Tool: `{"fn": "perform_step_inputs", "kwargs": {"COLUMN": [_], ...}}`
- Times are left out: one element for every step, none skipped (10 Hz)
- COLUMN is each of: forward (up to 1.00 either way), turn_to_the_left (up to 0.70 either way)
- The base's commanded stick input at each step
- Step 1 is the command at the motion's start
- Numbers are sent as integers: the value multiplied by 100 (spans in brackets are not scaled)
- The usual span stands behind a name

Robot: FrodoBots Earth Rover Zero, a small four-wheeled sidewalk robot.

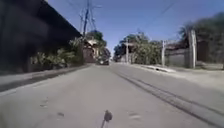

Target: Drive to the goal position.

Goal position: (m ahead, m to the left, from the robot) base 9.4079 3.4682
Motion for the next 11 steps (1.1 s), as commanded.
{"fn": "perform_step_inputs", "kwargs": {"forward": [100,100,100,100,100,100,100,100,100,100,100], "turn_to_the_left": [-10,-2,0,0,0,0,0,0,0,0,0]}}
